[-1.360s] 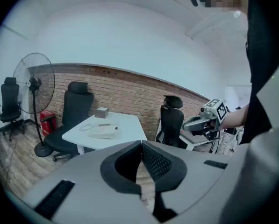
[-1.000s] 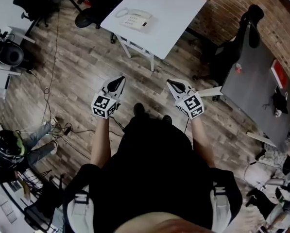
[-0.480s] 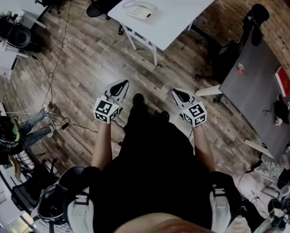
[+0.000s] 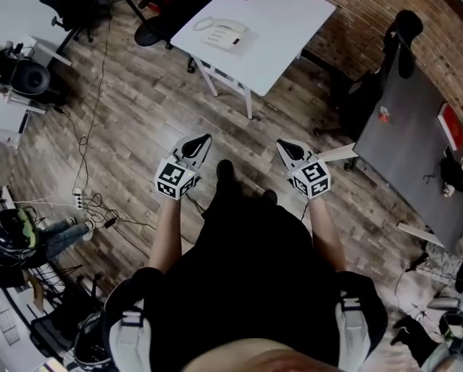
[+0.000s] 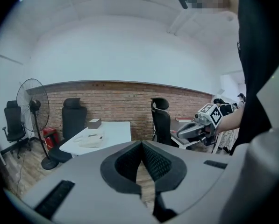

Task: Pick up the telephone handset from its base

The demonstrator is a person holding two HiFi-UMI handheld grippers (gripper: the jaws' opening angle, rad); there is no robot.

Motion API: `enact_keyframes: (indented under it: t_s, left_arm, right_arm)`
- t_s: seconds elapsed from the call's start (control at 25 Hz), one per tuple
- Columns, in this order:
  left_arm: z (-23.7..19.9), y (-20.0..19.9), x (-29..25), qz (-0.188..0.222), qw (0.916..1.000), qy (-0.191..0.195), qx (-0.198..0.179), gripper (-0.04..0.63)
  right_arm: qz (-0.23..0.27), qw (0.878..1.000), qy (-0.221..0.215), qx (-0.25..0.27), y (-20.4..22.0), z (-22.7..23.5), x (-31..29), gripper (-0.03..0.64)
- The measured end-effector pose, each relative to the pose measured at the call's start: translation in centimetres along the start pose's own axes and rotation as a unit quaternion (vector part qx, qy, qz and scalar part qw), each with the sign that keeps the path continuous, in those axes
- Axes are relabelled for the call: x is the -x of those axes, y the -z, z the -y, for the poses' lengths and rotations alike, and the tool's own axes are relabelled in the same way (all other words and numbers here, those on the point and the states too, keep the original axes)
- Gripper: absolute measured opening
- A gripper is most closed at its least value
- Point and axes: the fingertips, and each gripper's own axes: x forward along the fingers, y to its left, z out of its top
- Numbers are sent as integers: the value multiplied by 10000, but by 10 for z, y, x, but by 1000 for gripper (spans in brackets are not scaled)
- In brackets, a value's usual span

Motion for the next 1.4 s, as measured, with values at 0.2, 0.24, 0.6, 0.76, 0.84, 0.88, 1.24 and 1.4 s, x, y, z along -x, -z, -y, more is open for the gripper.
enact_keyframes:
  t_s: [0.2,0.24,0.6,0.76,0.84,0.88,1.24,1.4]
  left_arm:
    - [-34,-7,1,24,9999,61,-128,20]
    - [-42,-8,3,44,9999,54,-126,20]
    - [-97,-6,-5,113,9999,67,12,20]
    - [-115,-14,-9,373,9992,111,31,21]
    - [-126,-21,-10,615,9979,145,121,82]
    - [-131,-23,-11,697,9973,171,164,196]
    - [-173,-20,-20,679,9976,65,78,387]
    - [-185,-17,-19,625,9979,134,42,388]
  right_arm:
    - [-138,9999,34,-37,-4,-2,-27,0]
    - [-162,9999,26,-48,-6,-2,-34,0]
    - [-265,9996,30,110,-32,7,-82,0]
    - [-300,9994,100,120,-37,12,-98,0]
    - [-297,9994,164,109,-40,14,-104,0]
    - [-292,9993,198,101,-42,14,-107,0]
    - [-324,9986,409,65,-47,12,-128,0]
    - [-309,9980,556,18,-50,12,-133,0]
